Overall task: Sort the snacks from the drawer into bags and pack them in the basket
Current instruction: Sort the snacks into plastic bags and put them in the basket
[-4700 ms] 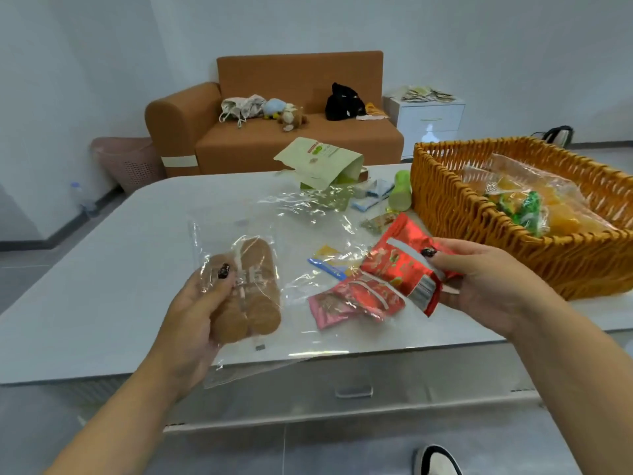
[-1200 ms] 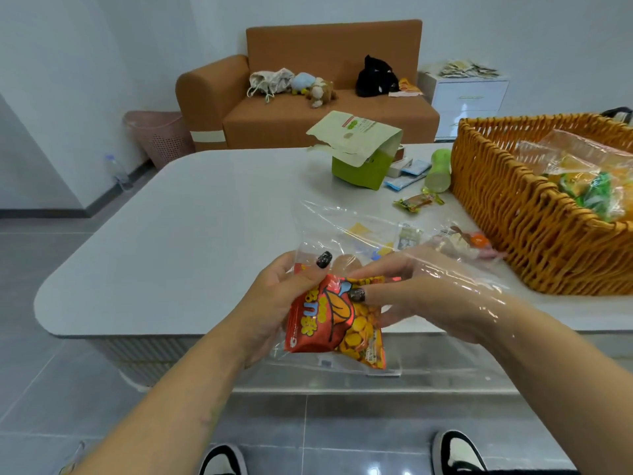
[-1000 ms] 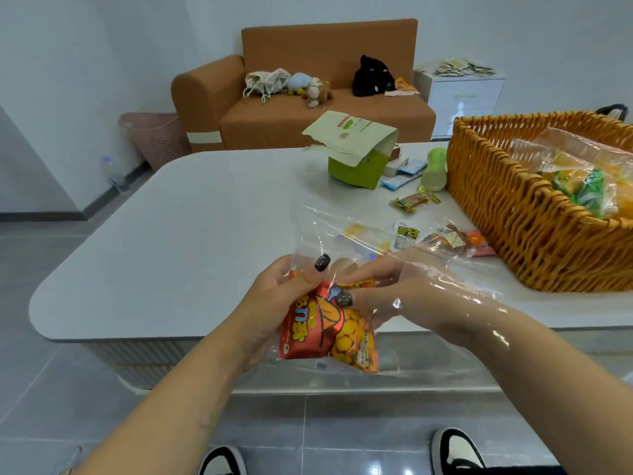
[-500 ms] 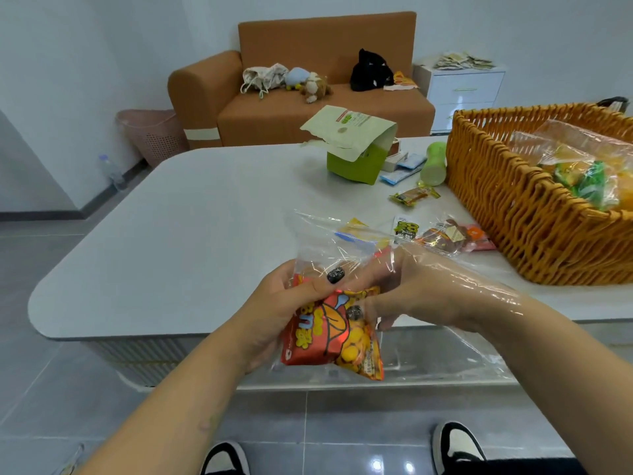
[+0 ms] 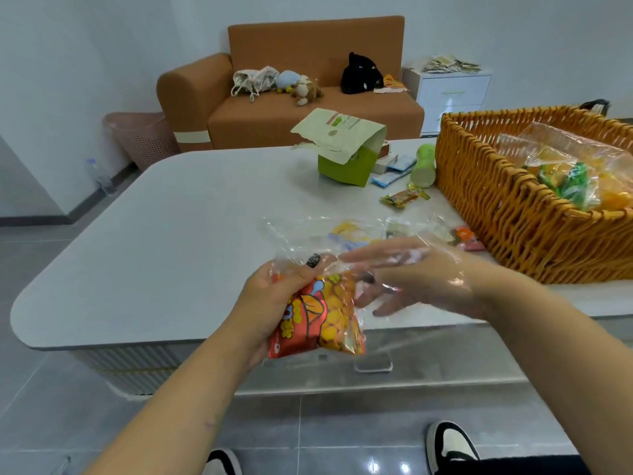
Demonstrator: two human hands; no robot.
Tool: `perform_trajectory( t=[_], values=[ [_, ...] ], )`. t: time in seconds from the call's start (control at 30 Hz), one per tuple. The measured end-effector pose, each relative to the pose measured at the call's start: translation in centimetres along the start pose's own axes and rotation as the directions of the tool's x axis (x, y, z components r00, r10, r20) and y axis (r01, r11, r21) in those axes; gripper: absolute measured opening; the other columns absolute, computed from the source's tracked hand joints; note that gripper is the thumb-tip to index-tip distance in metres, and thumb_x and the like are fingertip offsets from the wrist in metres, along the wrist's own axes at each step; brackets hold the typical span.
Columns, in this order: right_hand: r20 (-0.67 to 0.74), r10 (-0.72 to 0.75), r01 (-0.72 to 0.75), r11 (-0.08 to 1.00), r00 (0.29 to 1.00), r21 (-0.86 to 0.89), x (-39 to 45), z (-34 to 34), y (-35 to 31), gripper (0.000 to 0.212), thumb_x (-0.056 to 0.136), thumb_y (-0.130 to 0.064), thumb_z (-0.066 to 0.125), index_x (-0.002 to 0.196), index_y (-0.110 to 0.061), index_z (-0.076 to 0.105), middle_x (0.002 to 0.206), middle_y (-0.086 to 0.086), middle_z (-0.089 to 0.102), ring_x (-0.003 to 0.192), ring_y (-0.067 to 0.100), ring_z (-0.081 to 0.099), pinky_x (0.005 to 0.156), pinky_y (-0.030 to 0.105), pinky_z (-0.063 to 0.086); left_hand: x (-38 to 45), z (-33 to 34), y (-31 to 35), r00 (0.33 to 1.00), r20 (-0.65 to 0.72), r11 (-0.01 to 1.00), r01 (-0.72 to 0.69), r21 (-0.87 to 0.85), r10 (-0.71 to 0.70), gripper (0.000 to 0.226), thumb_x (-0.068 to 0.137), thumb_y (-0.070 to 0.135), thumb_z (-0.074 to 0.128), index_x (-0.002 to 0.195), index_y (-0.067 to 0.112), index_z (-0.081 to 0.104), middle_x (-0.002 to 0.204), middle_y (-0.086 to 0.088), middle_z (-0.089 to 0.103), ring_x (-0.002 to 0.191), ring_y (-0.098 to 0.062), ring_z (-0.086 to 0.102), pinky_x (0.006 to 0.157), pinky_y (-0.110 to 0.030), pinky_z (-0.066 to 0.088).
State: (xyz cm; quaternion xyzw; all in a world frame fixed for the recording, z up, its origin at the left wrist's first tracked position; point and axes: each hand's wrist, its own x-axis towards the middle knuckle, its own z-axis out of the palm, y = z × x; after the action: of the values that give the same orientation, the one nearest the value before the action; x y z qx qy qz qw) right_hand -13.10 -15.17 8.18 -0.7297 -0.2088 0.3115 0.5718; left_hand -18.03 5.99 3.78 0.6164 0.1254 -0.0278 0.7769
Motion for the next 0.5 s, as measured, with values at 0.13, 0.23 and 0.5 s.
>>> perform_trajectory(
  t=[0.13,0.23,0.5],
  values=[
    [-0.415,0.058,-0.011,0.993,0.908,0.115,-0.5,-4.0,-0.5,0.024,0.093,0.0,0.054,0.111,-0.009,0.067,0.094,0.007,0.074,0.074,0.015,0.072,0.063,0.027,0.06,1.2,-1.4,0.6,0.985,-0.171,0.998,-0.042,-0.049,0.033,0.025,0.081,0.021,0.075,0.098,0.008,0.062,0.086,-0.016,0.073,0.066,-0.028,0.071,0.058,-0.042,0.059],
    [-0.713,0.164,-0.177,0.983,0.681,0.057,0.4,-6.8,2.5,0.017,0.091,-0.005,0.061,0.106,-0.004,0.067,0.103,0.013,0.07,0.073,0.021,0.068,0.063,0.03,0.057,1.4,-2.3,0.9,0.968,-0.245,0.996,-0.068,-0.059,0.052,0.024,0.077,0.024,0.079,0.089,0.015,0.06,0.078,-0.011,0.072,0.061,-0.024,0.071,0.053,-0.038,0.056],
    [-0.693,0.171,-0.543,0.759,0.7,-0.361,4.0,-3.8,5.9,0.072,0.056,-0.079,0.067,0.091,-0.016,0.063,0.086,0.003,0.062,0.088,0.025,0.057,0.071,0.03,0.044,1.1,-2.6,1.2,0.97,-0.238,0.993,-0.064,-0.097,0.04,0.024,0.081,0.029,0.074,0.098,0.015,0.065,0.087,-0.009,0.076,0.071,-0.025,0.074,0.059,-0.042,0.06]
  ],
)
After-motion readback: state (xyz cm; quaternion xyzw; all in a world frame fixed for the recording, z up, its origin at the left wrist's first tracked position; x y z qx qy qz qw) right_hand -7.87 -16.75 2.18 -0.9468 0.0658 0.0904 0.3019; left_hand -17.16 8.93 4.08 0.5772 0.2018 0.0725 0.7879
